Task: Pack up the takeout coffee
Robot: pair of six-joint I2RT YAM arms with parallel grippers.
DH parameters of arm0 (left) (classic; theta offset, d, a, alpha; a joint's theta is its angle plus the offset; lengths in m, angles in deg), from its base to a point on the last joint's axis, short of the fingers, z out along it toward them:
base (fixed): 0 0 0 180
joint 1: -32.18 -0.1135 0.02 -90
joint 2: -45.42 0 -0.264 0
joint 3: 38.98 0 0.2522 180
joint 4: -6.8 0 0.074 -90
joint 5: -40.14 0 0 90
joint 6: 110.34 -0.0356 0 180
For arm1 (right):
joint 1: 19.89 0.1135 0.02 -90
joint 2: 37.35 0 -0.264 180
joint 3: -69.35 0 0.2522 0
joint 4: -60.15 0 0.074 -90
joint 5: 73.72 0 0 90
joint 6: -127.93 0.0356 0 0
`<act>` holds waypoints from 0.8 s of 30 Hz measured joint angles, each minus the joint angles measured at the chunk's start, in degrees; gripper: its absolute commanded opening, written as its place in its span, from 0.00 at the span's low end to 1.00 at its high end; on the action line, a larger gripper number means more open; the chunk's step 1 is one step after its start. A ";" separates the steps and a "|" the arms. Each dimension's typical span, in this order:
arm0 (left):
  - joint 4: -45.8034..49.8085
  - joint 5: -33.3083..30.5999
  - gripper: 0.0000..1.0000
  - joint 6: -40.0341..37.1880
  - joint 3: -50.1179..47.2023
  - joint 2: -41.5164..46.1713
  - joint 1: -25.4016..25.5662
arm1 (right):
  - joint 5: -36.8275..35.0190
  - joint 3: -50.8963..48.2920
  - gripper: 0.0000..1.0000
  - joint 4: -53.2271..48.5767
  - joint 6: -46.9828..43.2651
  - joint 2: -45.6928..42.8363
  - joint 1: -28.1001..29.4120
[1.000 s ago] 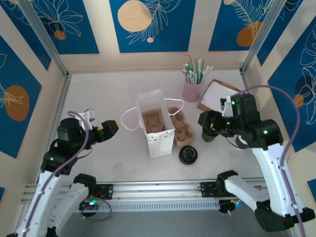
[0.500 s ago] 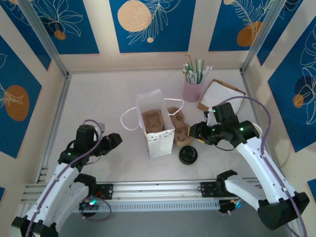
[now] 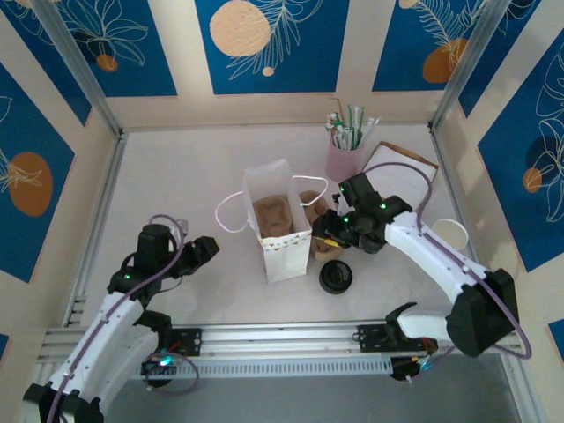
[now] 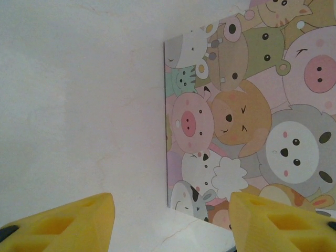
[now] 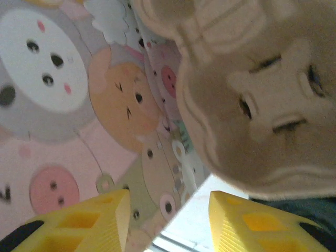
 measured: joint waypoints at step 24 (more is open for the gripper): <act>-4.42 0.44 0.60 0.35 -1.03 -2.93 0.00 | 5.11 7.58 0.45 9.53 1.97 15.32 3.41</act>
